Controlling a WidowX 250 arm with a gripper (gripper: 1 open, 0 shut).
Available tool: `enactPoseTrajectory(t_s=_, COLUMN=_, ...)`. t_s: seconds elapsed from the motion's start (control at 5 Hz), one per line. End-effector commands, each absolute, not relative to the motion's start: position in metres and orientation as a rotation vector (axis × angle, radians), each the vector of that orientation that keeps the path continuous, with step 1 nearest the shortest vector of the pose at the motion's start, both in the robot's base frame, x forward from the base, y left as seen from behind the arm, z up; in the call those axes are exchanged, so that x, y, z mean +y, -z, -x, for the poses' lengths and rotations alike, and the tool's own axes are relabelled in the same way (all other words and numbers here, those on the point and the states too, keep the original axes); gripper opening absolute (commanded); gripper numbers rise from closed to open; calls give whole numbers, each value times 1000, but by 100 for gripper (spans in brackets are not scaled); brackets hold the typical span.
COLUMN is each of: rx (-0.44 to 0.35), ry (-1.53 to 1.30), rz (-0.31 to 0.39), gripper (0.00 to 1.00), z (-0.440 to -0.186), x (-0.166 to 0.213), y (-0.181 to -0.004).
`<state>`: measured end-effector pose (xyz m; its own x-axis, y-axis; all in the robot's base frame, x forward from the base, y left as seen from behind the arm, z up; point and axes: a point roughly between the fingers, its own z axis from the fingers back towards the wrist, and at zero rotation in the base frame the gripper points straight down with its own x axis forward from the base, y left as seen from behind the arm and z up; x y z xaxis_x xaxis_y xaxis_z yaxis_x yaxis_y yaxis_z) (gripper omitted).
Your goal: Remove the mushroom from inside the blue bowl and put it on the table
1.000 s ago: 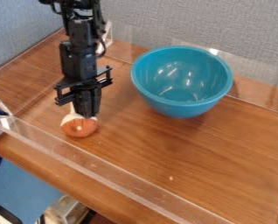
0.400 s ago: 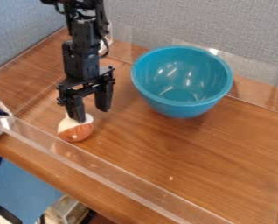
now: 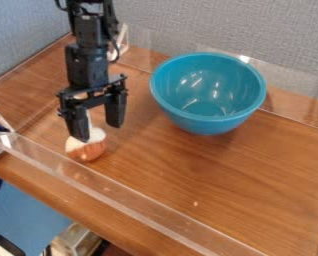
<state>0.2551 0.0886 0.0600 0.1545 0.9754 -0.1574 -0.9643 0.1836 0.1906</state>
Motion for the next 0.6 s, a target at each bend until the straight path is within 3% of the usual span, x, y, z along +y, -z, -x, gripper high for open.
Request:
enactPoseTrajectory(t_s=0.0, rx=190, ry=-1413, rz=26, gripper=100, z=-266, x=101, y=-102)
enactPoseTrajectory(t_s=0.2, rx=192, ry=-1434, rz=39, gripper=100, z=-266, x=111, y=-113)
enactPoseTrajectory(t_s=0.4, rx=201, ry=-1459, rz=46, gripper=100, z=-268, x=122, y=-108)
